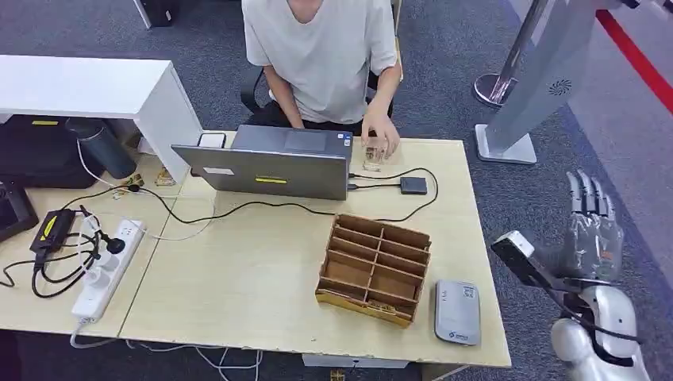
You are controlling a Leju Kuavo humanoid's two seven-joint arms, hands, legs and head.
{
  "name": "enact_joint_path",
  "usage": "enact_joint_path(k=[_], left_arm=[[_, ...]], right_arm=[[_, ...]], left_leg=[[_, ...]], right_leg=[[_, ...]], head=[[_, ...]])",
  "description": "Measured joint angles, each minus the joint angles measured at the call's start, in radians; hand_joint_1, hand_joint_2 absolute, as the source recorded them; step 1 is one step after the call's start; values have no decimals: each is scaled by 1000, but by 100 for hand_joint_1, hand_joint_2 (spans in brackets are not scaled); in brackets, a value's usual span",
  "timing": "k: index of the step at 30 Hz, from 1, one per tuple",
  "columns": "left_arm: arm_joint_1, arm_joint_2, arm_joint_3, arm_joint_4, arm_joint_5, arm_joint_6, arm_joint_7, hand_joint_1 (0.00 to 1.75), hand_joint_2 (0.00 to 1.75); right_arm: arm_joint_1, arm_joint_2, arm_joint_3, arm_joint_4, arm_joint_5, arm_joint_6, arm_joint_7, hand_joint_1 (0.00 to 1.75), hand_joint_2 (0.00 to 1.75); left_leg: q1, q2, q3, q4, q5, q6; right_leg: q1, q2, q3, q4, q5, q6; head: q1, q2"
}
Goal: Pass the card to the sensor for recognition and then transmit it.
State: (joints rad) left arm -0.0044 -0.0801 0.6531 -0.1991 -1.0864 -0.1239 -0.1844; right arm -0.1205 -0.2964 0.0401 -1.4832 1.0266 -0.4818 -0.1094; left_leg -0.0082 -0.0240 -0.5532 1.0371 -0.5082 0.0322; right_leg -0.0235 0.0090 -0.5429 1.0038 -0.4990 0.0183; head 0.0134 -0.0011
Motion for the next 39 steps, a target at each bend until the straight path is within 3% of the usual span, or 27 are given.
enact_joint_path(k=[5,6,9,10,15,22,39], left_arm=[[0,0,-1,0,1,-4,-45,0,175],[-2,2,-1,0,4,-24,-46,0,0],[-3,6,0,1,34,-92,-57,0,0],[-4,8,0,2,40,-104,-59,0,175],[-3,9,1,6,51,-150,-61,0,175],[-4,9,1,6,52,-159,-53,0,175],[-6,7,1,7,46,-149,-14,0,175]], right_arm=[[-32,7,42,-40,10,-2,14,0,175],[-48,11,57,-42,10,2,16,0,175],[-104,33,98,-38,6,11,23,0,175],[-122,39,113,-35,6,11,24,0,175],[-204,73,176,-15,7,11,42,0,175],[-261,109,235,13,13,13,47,0,175],[-263,132,300,31,7,25,73,0,175]], left_leg=[[0,1,-1,0,0,0],[0,1,-1,0,0,0],[0,1,0,0,0,0],[0,1,0,0,0,0],[0,1,0,0,1,-1],[0,0,-1,0,1,-1],[0,0,0,0,1,-1]], right_leg=[[0,0,0,0,0,0],[0,0,0,0,0,0],[0,1,-1,0,1,-1],[0,1,-1,0,1,-1],[0,0,-1,1,1,-2],[0,0,-1,1,1,-2],[0,0,-1,1,1,-2]], head=[[0,0],[0,0],[0,0],[0,0],[0,0],[0,0],[0,0]])
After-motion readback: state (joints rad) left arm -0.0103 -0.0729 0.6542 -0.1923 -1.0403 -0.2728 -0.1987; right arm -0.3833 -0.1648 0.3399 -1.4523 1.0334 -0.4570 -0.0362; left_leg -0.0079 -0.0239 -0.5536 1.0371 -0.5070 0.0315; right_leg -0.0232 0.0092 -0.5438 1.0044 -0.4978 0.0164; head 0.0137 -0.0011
